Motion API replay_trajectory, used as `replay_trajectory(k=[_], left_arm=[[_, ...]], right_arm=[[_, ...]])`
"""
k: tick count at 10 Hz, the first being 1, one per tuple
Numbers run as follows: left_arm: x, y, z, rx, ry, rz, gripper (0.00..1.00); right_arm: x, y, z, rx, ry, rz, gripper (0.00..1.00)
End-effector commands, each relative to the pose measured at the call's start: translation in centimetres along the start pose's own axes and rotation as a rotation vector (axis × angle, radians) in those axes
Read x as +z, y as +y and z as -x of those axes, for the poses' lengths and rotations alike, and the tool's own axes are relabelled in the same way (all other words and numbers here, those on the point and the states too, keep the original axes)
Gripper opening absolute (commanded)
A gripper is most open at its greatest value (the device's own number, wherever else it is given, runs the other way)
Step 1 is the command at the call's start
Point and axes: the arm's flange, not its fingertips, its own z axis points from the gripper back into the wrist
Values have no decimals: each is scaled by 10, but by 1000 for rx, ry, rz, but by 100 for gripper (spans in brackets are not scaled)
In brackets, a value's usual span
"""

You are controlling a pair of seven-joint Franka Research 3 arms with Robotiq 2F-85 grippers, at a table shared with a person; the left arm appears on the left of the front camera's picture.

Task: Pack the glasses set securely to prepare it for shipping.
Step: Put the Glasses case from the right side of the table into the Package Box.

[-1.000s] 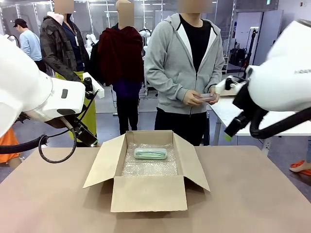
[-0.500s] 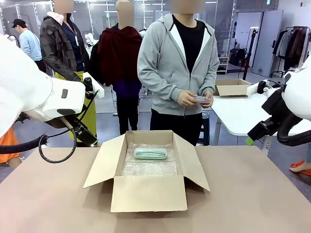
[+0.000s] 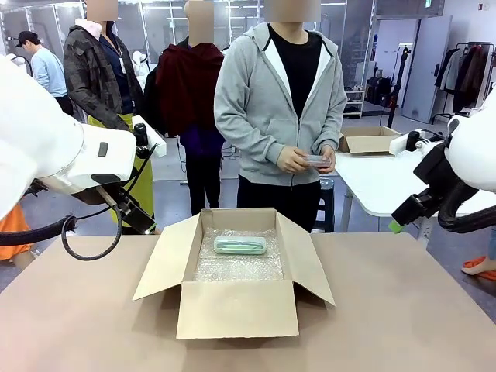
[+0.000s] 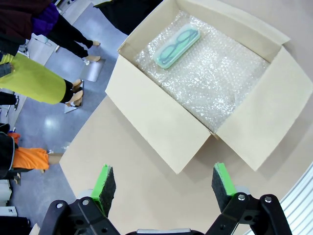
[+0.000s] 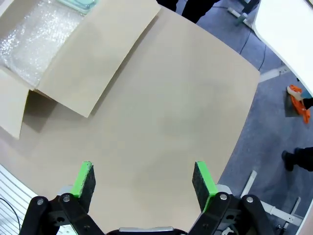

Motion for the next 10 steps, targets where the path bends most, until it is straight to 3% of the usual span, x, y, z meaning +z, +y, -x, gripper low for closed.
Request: replay_trajectory(k=[1,10], left_arm=[[1,1,1,-18,-1,-4,100],[1,1,1,-18,-1,-4,100]], right_arm=[[2,-1,-3,0,7,-1,100],[2,-1,-3,0,7,-1,100]])
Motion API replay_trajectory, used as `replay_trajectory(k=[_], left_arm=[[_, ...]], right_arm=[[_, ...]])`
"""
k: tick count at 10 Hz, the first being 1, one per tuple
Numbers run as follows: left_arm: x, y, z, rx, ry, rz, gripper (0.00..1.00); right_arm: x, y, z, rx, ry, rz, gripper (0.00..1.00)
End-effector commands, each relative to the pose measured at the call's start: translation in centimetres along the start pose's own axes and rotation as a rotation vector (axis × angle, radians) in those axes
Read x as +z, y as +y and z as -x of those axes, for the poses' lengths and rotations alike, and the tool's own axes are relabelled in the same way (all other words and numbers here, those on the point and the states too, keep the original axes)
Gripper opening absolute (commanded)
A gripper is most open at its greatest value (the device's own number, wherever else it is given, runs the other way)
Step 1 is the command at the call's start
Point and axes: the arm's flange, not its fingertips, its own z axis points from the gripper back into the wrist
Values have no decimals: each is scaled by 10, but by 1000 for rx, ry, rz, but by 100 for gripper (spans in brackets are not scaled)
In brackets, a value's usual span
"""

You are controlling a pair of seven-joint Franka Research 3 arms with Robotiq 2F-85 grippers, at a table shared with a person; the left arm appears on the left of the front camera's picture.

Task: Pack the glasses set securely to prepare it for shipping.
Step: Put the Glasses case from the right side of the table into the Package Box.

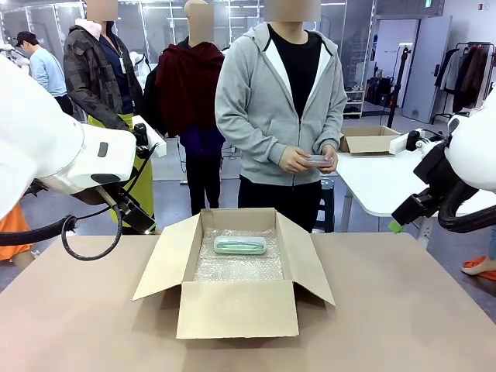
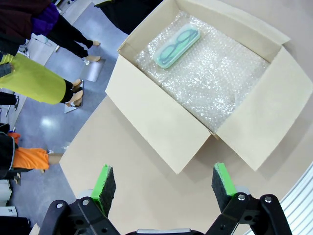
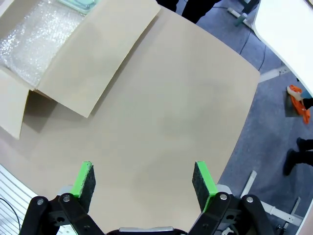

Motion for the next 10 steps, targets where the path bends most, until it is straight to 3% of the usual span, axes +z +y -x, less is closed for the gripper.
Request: replay_trajectory(k=[1,10], left_arm=[[1,1,1,-18,-1,-4,100],[1,1,1,-18,-1,-4,100]], right_arm=[[1,-1,-2,0,8,-1,100],[1,-1,-2,0,8,-1,100]])
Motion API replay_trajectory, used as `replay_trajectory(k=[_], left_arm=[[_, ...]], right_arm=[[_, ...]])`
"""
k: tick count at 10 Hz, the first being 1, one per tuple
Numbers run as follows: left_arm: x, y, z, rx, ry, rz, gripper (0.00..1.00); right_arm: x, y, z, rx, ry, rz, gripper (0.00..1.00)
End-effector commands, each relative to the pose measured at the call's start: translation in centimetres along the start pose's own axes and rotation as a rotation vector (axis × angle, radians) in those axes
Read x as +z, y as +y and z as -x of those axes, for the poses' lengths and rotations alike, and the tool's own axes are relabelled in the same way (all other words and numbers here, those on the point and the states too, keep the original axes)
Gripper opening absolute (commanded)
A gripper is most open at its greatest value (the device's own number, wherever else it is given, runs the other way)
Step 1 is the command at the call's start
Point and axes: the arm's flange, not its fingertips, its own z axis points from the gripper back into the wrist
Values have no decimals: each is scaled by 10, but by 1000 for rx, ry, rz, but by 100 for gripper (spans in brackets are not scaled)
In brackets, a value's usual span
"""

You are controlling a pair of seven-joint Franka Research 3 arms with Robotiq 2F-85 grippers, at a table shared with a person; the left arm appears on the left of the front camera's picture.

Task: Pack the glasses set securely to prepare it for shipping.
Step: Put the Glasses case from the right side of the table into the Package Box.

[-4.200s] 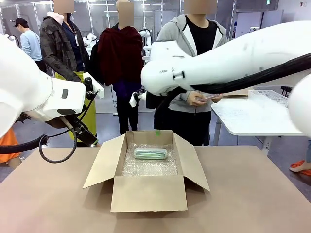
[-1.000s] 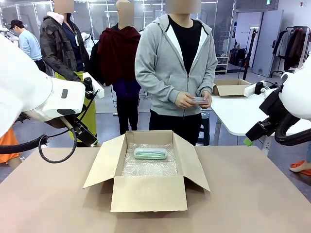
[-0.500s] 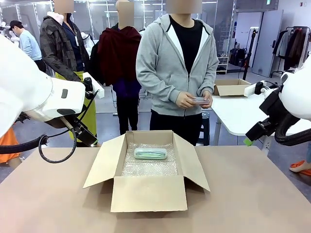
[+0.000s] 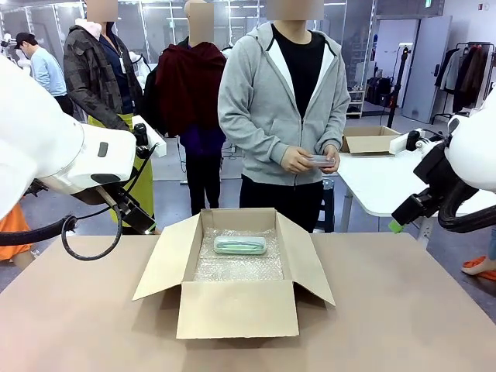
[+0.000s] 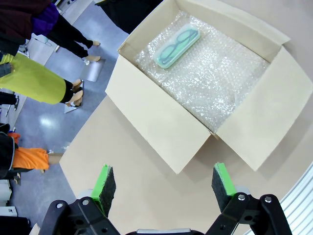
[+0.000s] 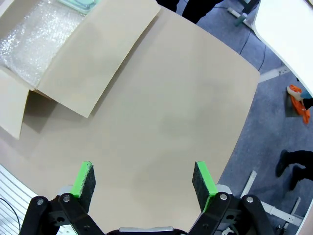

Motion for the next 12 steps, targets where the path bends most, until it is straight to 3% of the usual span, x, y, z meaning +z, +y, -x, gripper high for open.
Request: replay_trajectory(k=[1,12], left_arm=[[1,1,1,-18,-1,-4,100],[1,1,1,-18,-1,-4,100]], right_arm=[[1,-1,-2,0,8,-1,100],[1,-1,-2,0,8,-1,100]])
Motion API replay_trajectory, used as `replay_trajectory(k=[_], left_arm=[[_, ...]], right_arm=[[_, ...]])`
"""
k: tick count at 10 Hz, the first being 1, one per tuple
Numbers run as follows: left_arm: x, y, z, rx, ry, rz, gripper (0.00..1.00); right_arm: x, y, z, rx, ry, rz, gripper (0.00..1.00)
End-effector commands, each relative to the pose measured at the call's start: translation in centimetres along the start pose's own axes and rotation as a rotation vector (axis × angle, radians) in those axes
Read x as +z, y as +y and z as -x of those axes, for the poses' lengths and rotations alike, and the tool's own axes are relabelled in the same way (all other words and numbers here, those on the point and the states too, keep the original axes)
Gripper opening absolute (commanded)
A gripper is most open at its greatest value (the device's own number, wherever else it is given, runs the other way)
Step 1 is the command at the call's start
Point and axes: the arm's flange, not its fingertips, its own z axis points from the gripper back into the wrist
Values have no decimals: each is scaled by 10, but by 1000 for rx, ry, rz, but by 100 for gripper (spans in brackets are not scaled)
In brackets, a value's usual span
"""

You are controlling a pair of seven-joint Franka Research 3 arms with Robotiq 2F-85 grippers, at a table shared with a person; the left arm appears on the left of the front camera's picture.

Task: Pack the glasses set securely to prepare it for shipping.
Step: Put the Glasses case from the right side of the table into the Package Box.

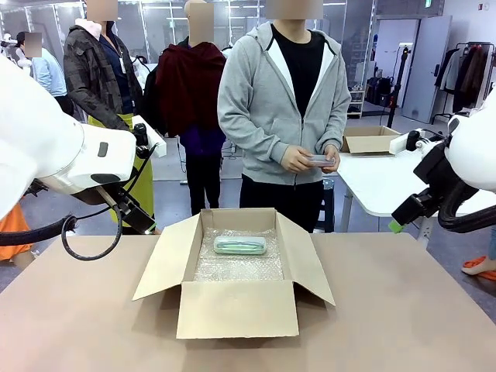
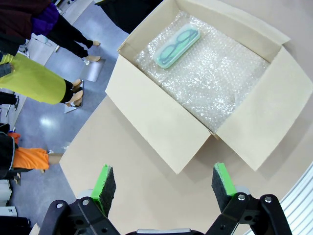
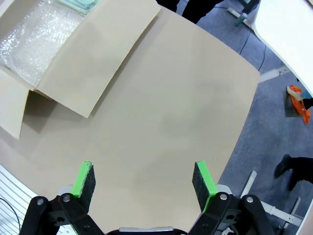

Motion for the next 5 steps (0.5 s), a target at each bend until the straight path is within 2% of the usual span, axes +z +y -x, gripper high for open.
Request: replay_trajectory(k=[1,5], left_arm=[[1,1,1,-18,-1,-4,100],[1,1,1,-18,-1,-4,100]], right_arm=[[1,-1,-2,0,8,-1,100],[1,-1,-2,0,8,-1,100]])
